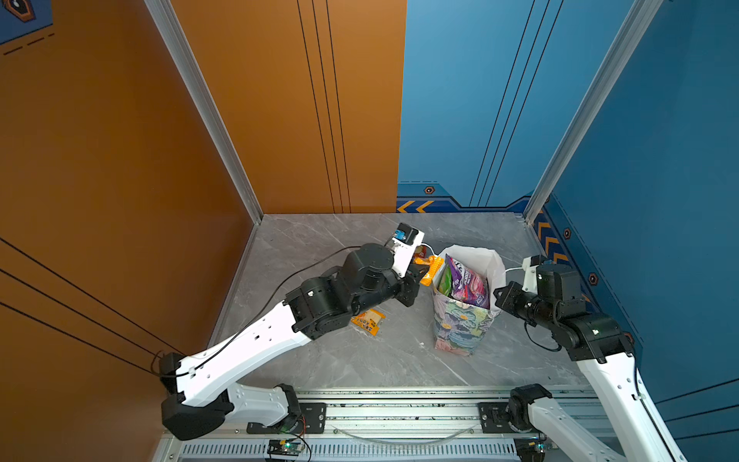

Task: Place the snacks into the paper bag
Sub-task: 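Carry the orange candy over the bag opening and lower it inside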

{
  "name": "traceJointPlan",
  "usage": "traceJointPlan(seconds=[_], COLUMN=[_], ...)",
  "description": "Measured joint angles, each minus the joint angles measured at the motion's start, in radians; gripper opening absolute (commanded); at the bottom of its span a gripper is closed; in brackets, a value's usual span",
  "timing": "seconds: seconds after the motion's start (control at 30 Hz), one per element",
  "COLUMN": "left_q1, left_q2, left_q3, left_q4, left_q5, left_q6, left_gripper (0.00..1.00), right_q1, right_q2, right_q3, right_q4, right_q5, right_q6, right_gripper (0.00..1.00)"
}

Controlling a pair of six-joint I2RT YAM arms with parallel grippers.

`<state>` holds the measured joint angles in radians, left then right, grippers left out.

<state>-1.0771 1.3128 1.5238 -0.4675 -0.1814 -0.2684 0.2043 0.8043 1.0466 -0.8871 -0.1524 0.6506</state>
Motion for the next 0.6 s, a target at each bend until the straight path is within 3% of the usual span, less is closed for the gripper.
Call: traceJointPlan(seconds=[0.37,0.6], left_q1=[-0.031,-0.03], left_q2=[0.153,0.369], left_q3=[0.165,0.377], left_q4=[-0.05,-0.137], left_q5=[-0.012,-0.05], left_q6=[0.029,0.03], left_gripper=[0.0,0.0], right_q1=[0.017,0.039], right_q2=[0.008,0.007], right_q3=[0.006,0.007], right_q4=[0.0,0.0], right_q5=[0.005,0.019], right_q6=[0.0,0.0], right_gripper=[0.0,0.0])
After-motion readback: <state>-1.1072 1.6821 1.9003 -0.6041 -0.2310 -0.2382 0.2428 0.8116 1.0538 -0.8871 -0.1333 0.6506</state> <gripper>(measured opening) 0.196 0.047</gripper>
